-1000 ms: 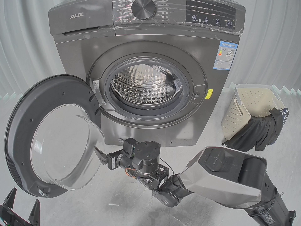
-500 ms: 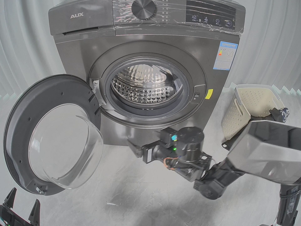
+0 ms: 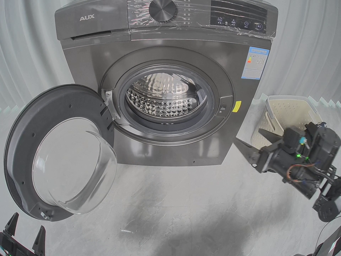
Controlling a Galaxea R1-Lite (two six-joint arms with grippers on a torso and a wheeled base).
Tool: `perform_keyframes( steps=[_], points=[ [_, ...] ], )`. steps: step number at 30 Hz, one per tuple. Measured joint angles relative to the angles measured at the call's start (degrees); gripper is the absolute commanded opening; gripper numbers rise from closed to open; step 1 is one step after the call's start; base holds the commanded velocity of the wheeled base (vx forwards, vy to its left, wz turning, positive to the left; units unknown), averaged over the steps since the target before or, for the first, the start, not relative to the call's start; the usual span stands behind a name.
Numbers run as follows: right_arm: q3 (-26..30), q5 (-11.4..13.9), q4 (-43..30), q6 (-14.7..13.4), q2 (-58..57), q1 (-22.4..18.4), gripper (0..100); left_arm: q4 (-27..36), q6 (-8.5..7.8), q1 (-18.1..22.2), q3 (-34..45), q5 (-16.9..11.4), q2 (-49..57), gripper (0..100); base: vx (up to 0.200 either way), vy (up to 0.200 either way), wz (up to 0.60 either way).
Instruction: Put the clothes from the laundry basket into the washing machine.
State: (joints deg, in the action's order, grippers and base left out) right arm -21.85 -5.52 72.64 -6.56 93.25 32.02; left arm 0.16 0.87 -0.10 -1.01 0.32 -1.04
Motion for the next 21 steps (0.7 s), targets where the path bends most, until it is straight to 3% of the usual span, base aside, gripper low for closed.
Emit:
perform_keyframes(
  steps=[9,13,17,21],
  points=[
    [15.1,0.6,-0.4,1.5,-19.8,-10.5,100,0.0,0.00,0.0,0.0,0.0,0.0,100,0.000,0.000,0.00],
    [19.3,0.7,-4.3,1.9,-28.1,-14.7,100,0.0,0.00,0.0,0.0,0.0,0.0,100,0.000,0.000,0.00],
    [20.5,0.8,-12.7,3.2,-35.8,-17.6,100,0.0,0.00,0.0,0.0,0.0,0.0,100,0.000,0.000,0.00],
    [20.8,0.9,-25.8,5.3,-44.8,-20.0,100,0.0,-0.02,0.0,0.0,0.0,0.0,100,0.000,0.000,0.00]
  ],
)
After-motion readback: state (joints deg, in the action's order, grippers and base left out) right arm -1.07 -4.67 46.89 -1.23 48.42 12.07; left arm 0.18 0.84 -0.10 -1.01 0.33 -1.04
